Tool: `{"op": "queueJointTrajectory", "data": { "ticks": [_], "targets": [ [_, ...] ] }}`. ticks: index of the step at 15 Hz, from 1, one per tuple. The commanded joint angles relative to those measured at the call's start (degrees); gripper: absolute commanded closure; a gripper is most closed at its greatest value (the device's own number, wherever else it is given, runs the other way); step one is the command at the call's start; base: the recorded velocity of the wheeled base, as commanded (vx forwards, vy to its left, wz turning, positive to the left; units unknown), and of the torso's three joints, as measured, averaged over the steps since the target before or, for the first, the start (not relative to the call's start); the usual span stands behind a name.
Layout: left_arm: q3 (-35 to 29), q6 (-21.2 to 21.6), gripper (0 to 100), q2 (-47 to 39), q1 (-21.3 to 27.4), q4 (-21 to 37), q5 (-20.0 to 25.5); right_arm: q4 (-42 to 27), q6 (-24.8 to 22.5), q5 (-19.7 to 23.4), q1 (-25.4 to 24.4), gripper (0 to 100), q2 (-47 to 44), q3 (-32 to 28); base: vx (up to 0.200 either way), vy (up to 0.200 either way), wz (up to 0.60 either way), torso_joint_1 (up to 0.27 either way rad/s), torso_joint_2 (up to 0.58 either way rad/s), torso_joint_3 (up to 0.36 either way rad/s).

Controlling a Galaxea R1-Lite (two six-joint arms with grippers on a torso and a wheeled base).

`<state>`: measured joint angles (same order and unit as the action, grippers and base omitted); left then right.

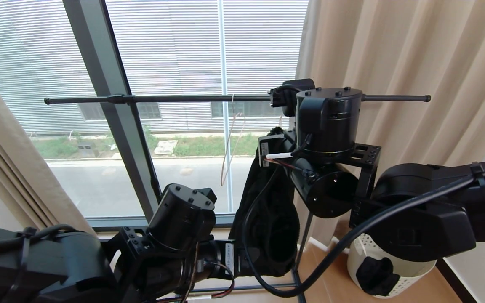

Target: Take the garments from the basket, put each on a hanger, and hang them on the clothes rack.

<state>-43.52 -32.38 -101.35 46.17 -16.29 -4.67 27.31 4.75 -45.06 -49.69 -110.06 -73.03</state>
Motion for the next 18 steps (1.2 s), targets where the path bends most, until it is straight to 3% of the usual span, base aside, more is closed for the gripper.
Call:
{"op": "queueJointTrajectory", "data": {
  "ticks": [1, 8, 12, 18],
  "targets": [
    [-0.8, -0.1, 0, -2.9, 0.3, 0.0, 0.0, 0.0, 0.0, -0.3, -0.3, 100, -0.3, -0.1, 0.0, 0.0, 0.0, 0.0, 0.0, 0.0],
    [-6.9, 0.0, 0, -8.1, 4.2, -1.2, 0.3, 0.1, 0.1, -1.9, -0.3, 100, -3.0, -1.7, 0.0, 0.0, 0.0, 0.0, 0.0, 0.0],
    [-9.8, -0.2, 0, -14.0, 2.3, -2.8, -2.1, 0.6, 0.1, -1.9, -0.4, 100, -2.5, -1.6, 0.0, 0.0, 0.0, 0.0, 0.0, 0.0],
    [-9.2, -0.3, 0, -16.9, 2.3, -2.5, -3.5, 2.7, -0.1, -2.0, -0.4, 100, -2.4, -1.7, 0.0, 0.0, 0.0, 0.0, 0.0, 0.0]
  ]
}}
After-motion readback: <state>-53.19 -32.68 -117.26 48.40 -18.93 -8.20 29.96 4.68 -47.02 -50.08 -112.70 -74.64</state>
